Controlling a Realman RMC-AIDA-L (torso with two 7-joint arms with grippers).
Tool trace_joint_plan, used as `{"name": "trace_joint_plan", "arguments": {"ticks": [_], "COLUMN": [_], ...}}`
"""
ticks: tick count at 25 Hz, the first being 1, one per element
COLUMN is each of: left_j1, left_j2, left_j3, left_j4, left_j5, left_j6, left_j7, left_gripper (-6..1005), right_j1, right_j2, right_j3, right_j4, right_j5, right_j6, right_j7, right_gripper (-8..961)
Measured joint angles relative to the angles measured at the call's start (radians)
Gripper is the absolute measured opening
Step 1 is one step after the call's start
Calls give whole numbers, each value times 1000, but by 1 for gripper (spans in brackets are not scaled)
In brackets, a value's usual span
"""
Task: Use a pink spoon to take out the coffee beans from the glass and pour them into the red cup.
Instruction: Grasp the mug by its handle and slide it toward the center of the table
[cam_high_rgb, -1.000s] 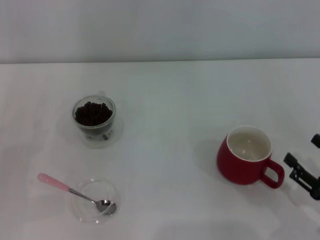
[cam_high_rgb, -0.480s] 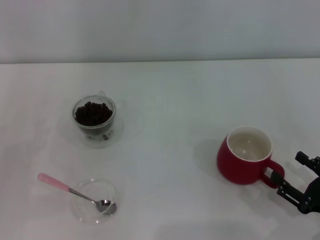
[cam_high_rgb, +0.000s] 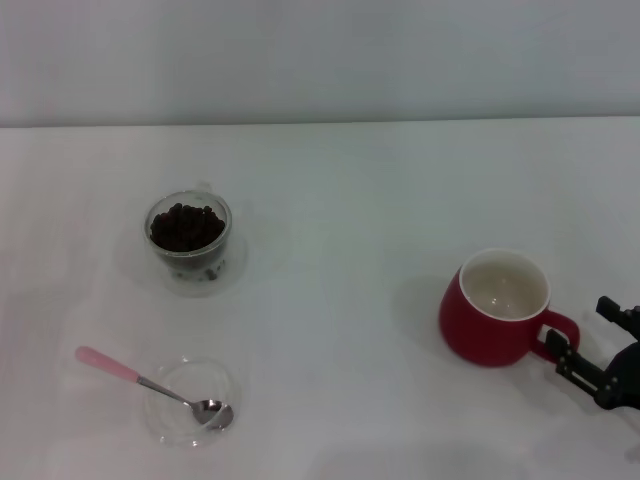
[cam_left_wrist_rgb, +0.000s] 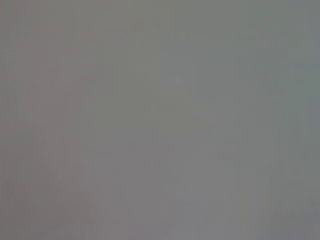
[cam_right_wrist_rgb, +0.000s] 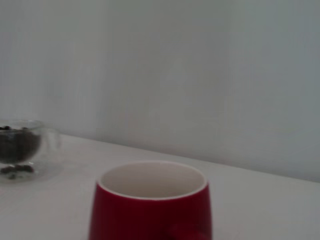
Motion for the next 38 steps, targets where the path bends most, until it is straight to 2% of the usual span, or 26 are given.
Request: {"name": "trace_joint_plan", "arguments": {"ticks": [7, 14, 18, 22, 32, 38], "left_j1": [-6, -8, -8, -8, -15, -18], "left_j2": [0, 0, -2, -1, 2, 2], "left_j3": [0, 0, -3, -2, -6, -6], "left_j4": [0, 0, 0, 0, 1, 2], "left_j5": [0, 0, -2, -4, -6, -6], "left_j6": [0, 0, 4, 21, 34, 36], "left_j7": [0, 0, 0, 0, 0, 0], "left_gripper": [894, 895, 895, 895, 893, 893], "right_j1": [0, 16, 20, 22, 23, 23], "right_j2": [0, 0, 1, 2, 2, 2], "right_j3": [84, 95, 83, 83, 83, 67], "right_j4": [-8, -21, -61, -67, -67, -85], "right_j5": [1, -5, -12, -12, -12, -12], "right_j6": [25, 65, 128, 141, 134, 131], "right_j7": [-41, -46, -46, -47, -50, -69], "right_gripper": [826, 818, 599, 465, 371, 272]}}
